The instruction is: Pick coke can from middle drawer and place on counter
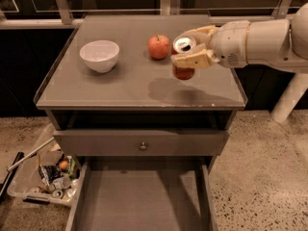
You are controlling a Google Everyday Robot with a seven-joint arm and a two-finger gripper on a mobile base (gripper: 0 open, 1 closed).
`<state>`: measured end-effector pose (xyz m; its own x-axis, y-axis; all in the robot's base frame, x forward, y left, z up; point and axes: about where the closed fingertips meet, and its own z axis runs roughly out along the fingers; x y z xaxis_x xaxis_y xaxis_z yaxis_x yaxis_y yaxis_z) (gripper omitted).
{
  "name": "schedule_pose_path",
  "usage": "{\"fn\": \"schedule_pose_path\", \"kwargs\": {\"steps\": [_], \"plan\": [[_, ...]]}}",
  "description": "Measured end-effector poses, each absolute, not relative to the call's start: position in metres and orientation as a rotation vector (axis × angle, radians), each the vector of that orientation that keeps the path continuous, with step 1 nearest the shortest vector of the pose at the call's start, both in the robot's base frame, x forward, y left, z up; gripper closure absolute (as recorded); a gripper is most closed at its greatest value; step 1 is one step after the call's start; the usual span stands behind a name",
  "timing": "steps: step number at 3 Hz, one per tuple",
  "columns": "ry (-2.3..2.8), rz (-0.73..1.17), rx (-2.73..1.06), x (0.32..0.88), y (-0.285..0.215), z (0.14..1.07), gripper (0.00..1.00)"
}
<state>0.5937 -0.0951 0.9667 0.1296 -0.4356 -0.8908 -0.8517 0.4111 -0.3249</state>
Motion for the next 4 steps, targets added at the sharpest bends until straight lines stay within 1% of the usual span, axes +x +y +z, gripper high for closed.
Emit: {"fn": "schedule_pose_path", "kwargs": {"steps": [1, 4], "plan": [[1.545, 0.492, -1.126, 0.617, -0.106, 0.947, 1.00], [1.654, 0.576, -0.950, 0.660, -0.124, 0.905, 1.00]]}}
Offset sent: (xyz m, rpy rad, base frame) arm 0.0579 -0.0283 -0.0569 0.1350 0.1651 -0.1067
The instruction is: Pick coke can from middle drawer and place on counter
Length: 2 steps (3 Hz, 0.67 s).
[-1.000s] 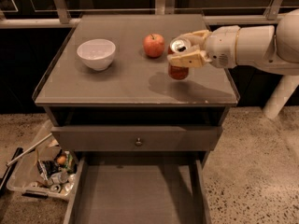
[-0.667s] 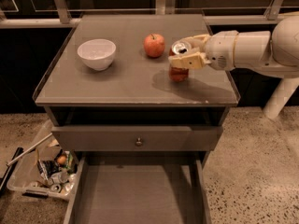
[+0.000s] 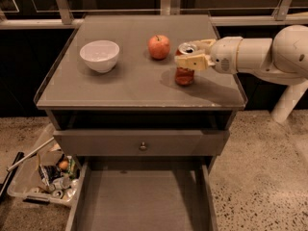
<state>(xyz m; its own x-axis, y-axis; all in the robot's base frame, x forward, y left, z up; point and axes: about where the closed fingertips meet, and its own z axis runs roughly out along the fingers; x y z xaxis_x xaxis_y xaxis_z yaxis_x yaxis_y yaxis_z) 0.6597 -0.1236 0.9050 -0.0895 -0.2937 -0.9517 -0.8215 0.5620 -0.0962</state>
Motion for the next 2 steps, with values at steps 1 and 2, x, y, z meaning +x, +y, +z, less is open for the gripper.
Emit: {"fn": "schedule_pose_path", "kwargs": {"steps": [1, 2], "plan": [[1.657, 0.578, -0.944, 0.6607, -0.1240, 0.9043, 0.83], [1.657, 0.578, -0.944, 0.6607, -0.1239, 0.9043, 0.59]]}}
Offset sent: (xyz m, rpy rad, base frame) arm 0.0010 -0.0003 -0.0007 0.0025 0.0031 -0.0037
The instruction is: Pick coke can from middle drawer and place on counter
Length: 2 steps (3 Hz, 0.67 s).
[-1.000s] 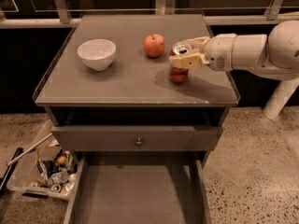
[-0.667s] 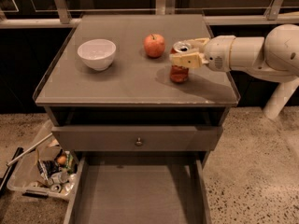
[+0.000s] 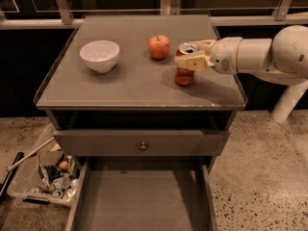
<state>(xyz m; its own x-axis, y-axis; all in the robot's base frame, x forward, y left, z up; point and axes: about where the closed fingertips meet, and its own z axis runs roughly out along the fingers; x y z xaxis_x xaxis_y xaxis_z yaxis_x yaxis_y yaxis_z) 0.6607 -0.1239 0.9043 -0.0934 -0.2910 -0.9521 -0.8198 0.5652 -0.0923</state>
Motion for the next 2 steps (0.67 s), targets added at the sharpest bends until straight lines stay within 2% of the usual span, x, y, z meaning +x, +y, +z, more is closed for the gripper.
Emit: {"fn": "schedule_pose_path", "kwargs": {"steps": [2], "plan": [[1.657, 0.578, -0.944, 0.6607, -0.1238, 0.9043, 0.13]]}}
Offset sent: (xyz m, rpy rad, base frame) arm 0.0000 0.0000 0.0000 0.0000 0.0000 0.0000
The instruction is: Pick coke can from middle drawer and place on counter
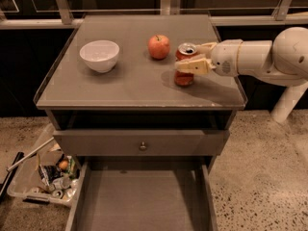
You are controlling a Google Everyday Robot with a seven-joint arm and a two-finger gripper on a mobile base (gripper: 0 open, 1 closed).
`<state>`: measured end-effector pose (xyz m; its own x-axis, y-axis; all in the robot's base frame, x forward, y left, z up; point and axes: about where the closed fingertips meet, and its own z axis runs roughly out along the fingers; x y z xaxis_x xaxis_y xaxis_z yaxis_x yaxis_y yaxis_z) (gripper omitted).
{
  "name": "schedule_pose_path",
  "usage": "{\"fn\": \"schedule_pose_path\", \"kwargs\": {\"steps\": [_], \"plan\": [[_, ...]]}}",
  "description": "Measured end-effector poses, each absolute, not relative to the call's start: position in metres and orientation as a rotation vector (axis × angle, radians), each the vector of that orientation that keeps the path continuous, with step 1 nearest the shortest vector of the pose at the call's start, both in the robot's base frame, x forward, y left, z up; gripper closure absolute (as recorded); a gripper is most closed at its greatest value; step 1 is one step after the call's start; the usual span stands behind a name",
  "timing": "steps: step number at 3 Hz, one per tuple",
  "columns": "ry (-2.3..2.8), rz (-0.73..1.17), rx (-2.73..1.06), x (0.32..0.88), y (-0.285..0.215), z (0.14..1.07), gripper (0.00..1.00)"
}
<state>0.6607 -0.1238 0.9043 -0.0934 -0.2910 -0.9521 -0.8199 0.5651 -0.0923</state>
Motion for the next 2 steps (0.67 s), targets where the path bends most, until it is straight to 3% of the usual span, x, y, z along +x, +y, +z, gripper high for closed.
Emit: {"fn": "schedule_pose_path", "kwargs": {"steps": [1, 2], "plan": [[1.657, 0.578, -0.944, 0.6607, -0.1238, 0.9043, 0.00], [1.657, 0.578, -0.944, 0.6607, -0.1238, 0.9043, 0.00]]}}
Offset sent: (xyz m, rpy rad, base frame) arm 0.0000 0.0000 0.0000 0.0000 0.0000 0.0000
